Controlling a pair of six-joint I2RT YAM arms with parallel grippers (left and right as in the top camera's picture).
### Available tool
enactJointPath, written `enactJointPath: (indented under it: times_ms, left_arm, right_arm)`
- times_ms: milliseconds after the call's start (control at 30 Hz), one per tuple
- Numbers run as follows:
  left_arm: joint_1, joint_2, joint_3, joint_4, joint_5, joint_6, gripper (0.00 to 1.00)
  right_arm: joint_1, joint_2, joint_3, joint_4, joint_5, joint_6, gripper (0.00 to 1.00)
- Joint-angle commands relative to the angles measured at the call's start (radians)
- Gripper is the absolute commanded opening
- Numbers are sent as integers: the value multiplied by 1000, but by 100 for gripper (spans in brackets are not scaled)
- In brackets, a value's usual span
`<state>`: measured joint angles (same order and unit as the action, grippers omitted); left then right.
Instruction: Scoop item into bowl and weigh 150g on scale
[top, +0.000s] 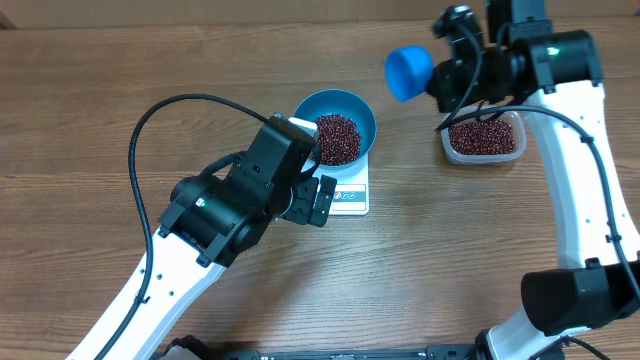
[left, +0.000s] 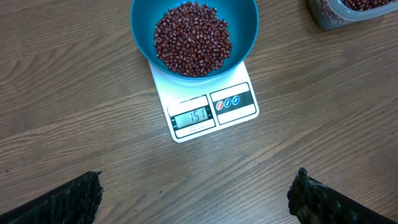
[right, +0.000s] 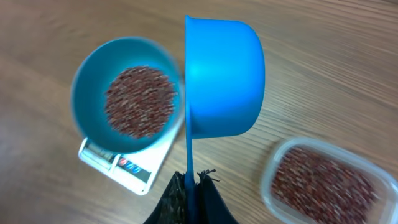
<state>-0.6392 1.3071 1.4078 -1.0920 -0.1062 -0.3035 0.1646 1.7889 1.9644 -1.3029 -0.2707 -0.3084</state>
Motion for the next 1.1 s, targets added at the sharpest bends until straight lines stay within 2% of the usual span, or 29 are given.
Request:
enactJointPath:
  times_ms: [0,300,833,1067]
  left_arm:
    - [4,2,9,3,-8,8,100]
    - [4,2,9,3,-8,8,100]
    - [4,2,9,3,-8,8,100]
    - [4,2,9,3,-8,8,100]
  right_arm:
    - [65,-12,18,1,-45,-114,4]
    - [188,7,-57,33,-39,-195,4]
    - [209,7,-238,223,80,-195,4]
    - [209,21,-260,243,98,-195,4]
